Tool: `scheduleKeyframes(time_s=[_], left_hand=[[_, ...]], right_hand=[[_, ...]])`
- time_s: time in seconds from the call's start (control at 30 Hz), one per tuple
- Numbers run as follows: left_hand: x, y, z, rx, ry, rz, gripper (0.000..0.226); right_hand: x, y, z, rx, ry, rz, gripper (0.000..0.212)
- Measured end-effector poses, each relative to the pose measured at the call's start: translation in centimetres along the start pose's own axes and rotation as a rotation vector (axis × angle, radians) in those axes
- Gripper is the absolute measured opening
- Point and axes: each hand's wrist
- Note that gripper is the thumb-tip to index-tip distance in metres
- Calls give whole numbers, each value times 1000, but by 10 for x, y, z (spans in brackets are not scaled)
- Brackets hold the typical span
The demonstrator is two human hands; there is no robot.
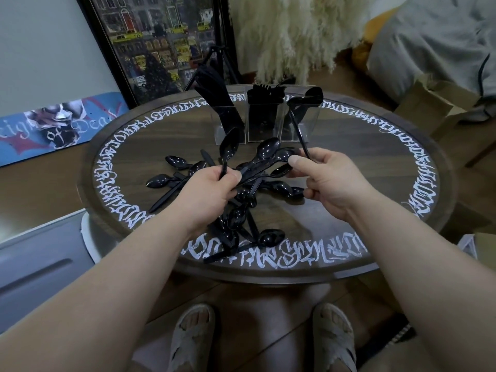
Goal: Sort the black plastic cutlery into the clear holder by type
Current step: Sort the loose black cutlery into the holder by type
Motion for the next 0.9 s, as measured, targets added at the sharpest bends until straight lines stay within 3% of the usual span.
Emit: scheduleKeyframes(time_s=[0.23, 0.33, 0.47, 0.73, 0.9], left_hand=[[-1, -2, -4, 73, 1, -1, 25], [0, 0, -4, 94, 46, 61, 24], [2, 1, -3, -26, 80, 112, 25], [3, 4, 1, -176, 115, 50, 24], [0, 2, -2, -47, 6, -79, 23]], right_hand=[[3, 4, -8, 76, 13, 87, 15], [2, 7, -7, 185, 227, 280, 16], [3, 6, -3, 237, 487, 489, 28], [4, 9, -6, 233, 500, 368, 21], [0, 10, -5, 197, 437, 278, 19]])
Point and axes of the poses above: each hand's wrist, its own z-axis away from the middle knuckle, its own y-axis out of the back of the hand, x = y × z, and after that the axes turned 7 degrees about x, right-handed
